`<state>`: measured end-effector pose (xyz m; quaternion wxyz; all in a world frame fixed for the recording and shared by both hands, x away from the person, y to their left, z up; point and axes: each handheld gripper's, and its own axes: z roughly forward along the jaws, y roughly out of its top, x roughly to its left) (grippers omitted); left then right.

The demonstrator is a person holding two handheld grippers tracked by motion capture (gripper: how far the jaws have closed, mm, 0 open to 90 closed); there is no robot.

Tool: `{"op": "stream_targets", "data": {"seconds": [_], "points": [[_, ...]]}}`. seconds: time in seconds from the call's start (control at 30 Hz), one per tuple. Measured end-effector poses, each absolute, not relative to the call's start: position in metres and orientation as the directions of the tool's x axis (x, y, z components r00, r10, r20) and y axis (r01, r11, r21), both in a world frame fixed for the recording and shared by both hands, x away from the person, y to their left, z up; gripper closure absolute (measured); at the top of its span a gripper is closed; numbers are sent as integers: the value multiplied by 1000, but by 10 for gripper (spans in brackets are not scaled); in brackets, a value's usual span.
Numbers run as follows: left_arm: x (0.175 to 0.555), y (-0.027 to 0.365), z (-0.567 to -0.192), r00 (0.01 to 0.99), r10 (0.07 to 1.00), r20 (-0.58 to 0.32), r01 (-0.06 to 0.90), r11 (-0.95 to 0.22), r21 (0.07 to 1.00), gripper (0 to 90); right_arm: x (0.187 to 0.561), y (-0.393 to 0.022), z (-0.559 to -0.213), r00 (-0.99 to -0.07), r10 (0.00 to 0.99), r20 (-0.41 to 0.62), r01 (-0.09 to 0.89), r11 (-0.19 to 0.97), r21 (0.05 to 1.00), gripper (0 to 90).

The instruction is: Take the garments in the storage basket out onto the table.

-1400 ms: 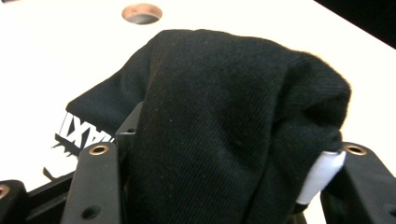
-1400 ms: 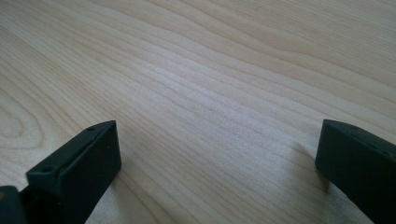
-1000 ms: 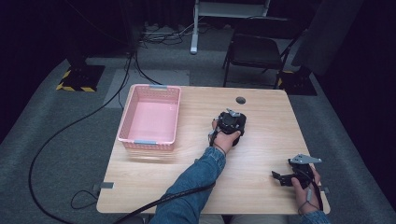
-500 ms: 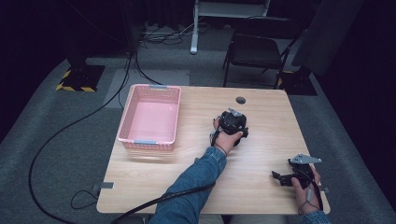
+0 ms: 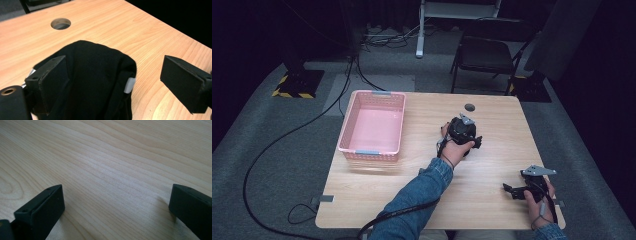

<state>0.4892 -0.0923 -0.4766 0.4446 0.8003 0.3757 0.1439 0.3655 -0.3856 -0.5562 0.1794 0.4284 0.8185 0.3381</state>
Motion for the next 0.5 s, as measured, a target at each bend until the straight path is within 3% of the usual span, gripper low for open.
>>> {"op": "stream_targets", "data": {"seconds": [0.5], "points": [[467,-71,-453,697,714,-63,413,-328,850,83,366,-385,-556,-569,823,-3,580,404,707,2]]}}
